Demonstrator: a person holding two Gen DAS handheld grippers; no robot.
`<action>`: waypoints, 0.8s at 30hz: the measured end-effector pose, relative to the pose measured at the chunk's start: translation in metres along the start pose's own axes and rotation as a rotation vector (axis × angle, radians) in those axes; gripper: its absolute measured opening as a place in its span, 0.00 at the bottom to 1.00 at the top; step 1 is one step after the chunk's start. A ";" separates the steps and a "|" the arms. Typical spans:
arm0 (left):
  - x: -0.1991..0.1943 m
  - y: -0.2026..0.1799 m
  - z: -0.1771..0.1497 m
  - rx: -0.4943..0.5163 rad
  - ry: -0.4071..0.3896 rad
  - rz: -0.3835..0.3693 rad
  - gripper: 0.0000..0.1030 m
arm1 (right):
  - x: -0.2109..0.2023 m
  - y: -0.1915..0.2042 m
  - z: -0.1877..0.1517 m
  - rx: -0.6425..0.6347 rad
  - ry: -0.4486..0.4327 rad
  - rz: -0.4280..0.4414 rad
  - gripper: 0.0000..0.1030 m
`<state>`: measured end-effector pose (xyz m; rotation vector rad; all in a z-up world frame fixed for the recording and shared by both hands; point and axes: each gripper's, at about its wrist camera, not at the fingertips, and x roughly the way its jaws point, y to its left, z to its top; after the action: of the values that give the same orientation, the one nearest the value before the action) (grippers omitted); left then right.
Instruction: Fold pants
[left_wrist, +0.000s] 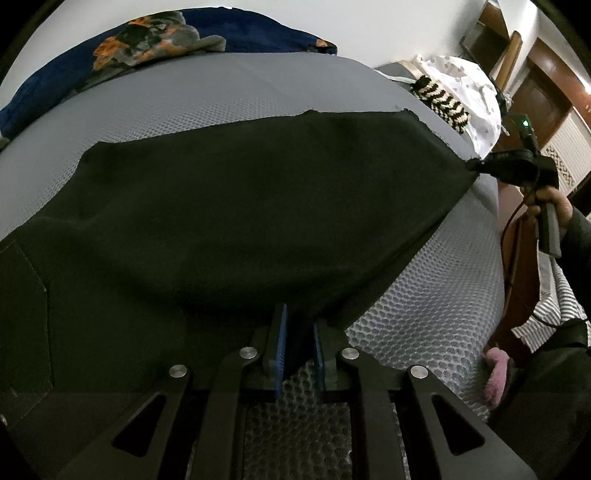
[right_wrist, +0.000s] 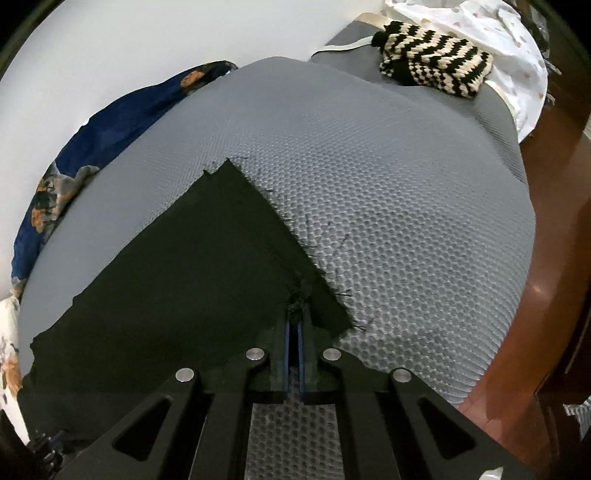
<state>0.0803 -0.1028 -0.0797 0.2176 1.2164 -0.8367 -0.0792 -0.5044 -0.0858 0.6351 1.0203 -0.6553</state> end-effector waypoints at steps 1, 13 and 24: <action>0.001 -0.001 0.000 0.003 0.000 0.001 0.14 | 0.003 -0.002 -0.001 0.005 0.010 -0.002 0.02; -0.017 0.005 0.004 -0.063 -0.005 -0.038 0.49 | -0.012 0.000 0.027 0.009 0.015 0.056 0.27; -0.052 0.041 0.017 -0.241 -0.139 0.004 0.50 | 0.050 0.057 0.118 -0.184 0.170 0.328 0.27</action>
<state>0.1150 -0.0603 -0.0387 -0.0339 1.1732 -0.6829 0.0474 -0.5642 -0.0761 0.6847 1.0884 -0.2201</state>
